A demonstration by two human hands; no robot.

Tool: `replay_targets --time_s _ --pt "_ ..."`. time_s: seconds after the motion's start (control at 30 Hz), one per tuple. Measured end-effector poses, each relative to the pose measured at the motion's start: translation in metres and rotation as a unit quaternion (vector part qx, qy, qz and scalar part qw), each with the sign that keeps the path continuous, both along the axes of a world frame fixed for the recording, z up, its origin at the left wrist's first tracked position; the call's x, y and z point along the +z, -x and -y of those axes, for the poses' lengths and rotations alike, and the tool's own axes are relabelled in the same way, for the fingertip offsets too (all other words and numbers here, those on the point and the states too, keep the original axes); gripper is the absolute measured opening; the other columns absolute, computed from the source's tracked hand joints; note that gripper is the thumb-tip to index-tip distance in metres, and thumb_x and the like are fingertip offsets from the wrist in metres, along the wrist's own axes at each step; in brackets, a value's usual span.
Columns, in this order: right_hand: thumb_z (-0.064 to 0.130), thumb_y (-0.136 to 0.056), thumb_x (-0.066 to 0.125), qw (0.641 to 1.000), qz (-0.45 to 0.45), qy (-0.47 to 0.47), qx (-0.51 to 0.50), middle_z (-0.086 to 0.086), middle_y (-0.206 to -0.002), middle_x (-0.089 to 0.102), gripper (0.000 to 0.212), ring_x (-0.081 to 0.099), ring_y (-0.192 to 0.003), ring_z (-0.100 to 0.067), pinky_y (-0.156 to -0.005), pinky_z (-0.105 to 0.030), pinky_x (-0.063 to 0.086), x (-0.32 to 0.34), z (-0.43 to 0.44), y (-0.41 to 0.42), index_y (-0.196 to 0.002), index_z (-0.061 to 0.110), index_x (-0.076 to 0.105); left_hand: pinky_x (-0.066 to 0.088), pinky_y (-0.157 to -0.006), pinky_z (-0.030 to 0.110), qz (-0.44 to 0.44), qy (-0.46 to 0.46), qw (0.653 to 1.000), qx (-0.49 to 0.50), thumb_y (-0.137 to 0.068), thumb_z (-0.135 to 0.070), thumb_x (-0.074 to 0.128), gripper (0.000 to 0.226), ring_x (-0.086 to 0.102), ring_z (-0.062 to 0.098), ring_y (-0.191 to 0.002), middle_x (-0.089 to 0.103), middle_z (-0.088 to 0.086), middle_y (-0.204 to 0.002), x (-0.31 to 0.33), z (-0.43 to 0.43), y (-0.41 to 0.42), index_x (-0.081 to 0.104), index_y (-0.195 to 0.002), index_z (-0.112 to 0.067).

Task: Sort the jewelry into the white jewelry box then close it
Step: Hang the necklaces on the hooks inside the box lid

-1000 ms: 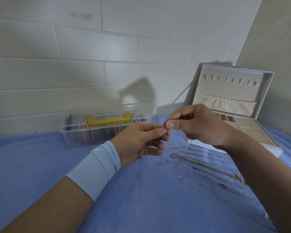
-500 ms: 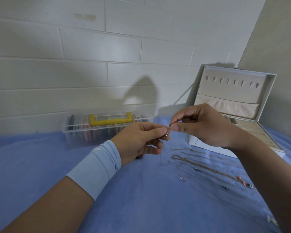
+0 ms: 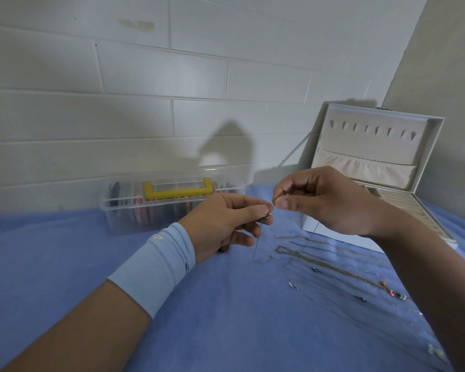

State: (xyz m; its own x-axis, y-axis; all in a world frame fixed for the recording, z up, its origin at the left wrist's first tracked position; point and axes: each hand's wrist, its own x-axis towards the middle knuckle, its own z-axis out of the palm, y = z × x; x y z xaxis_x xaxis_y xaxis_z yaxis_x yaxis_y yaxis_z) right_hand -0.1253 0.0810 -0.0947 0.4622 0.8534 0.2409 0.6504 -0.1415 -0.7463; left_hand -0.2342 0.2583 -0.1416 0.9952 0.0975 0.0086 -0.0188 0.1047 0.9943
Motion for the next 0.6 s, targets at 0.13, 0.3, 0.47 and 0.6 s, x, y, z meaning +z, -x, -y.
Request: replay_targets --time_s 0.13,0.3,0.47,0.6 --pt "0.028 -0.085 0.072 1.000 0.004 0.012 -0.003 -0.004 -0.084 0.076 0.007 0.062 -0.077 -0.022 -0.076 -0.043 0.049 -0.0007 -0.0003 -0.0008 -0.086 0.024 0.077 0.051 -0.050 0.019 -0.002 -0.003 1.000 -0.002 -0.094 -0.010 0.062 0.013 0.061 0.009 -0.059 0.074 0.003 -0.082 0.0001 -0.0004 -0.0005 0.075 -0.093 -0.011" --pt "0.044 -0.081 0.073 1.000 0.008 0.017 0.005 -0.014 -0.086 0.073 0.020 0.056 -0.074 -0.032 -0.071 -0.057 0.049 -0.0022 -0.0012 -0.0013 -0.090 0.027 0.077 0.051 -0.050 0.019 -0.005 -0.005 1.000 0.002 -0.094 -0.010 0.063 0.011 0.061 0.010 -0.058 0.074 0.003 -0.082 -0.0011 -0.0002 -0.0016 0.073 -0.096 -0.007" --pt "0.046 -0.080 0.073 0.999 0.007 0.031 0.010 -0.015 -0.085 0.072 0.020 0.057 -0.073 -0.021 -0.072 -0.033 0.046 -0.0021 -0.0007 -0.0013 -0.087 0.029 0.078 0.051 -0.050 0.019 -0.005 -0.007 1.000 0.000 -0.094 -0.010 0.062 0.011 0.061 0.010 -0.058 0.074 0.003 -0.082 -0.0006 -0.0002 -0.0010 0.073 -0.095 -0.009" --pt "0.045 -0.079 0.069 0.999 0.013 0.038 0.015 -0.014 -0.085 0.073 0.021 0.057 -0.073 -0.019 -0.072 -0.036 0.047 -0.0011 -0.0005 -0.0001 -0.089 0.028 0.077 0.051 -0.050 0.019 -0.004 -0.005 1.000 -0.001 -0.094 -0.010 0.062 0.012 0.061 0.010 -0.058 0.074 0.003 -0.082 0.0000 -0.0002 -0.0007 0.073 -0.095 -0.008"
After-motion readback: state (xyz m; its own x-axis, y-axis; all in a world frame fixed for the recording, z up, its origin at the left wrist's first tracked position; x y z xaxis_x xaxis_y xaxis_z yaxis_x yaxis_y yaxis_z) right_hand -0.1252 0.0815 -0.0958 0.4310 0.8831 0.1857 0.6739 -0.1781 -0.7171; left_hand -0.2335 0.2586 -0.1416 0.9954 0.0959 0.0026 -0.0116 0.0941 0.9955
